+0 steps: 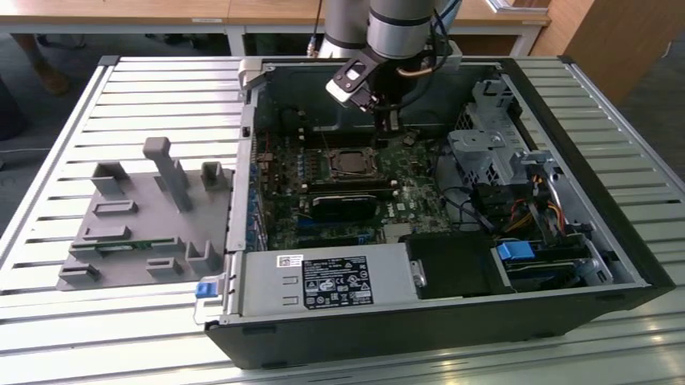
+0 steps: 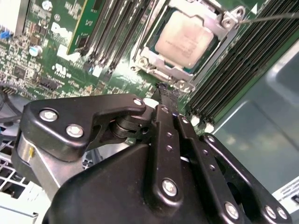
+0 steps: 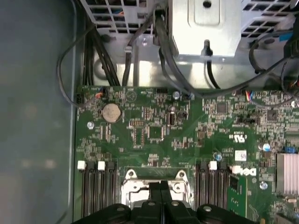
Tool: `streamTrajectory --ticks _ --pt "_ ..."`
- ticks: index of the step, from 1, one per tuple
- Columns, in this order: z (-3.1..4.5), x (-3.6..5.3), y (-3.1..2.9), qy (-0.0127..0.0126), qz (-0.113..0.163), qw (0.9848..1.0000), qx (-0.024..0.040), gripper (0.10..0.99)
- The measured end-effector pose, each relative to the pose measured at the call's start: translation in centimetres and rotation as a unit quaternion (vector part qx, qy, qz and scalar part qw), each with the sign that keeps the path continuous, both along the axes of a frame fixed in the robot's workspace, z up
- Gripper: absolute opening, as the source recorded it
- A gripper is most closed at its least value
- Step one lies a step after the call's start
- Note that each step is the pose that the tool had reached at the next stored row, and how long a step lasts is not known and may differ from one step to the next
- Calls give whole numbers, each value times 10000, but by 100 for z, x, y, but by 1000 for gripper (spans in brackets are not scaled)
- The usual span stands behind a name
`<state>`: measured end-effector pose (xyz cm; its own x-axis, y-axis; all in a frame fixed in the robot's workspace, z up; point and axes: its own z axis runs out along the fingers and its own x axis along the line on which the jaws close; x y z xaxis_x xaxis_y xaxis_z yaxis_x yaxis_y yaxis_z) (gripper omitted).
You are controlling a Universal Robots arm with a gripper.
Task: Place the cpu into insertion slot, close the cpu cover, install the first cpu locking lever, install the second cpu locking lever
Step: 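Close the cpu cover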
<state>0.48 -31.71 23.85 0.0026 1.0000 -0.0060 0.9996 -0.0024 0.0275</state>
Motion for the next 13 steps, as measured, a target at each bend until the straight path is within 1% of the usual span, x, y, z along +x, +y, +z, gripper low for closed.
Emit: streamTrajectory --ticks 6,13 --pt "-4 -104 1 0 0 10000 1 106" --pt "-3 -167 0 0 0 10000 0 106"
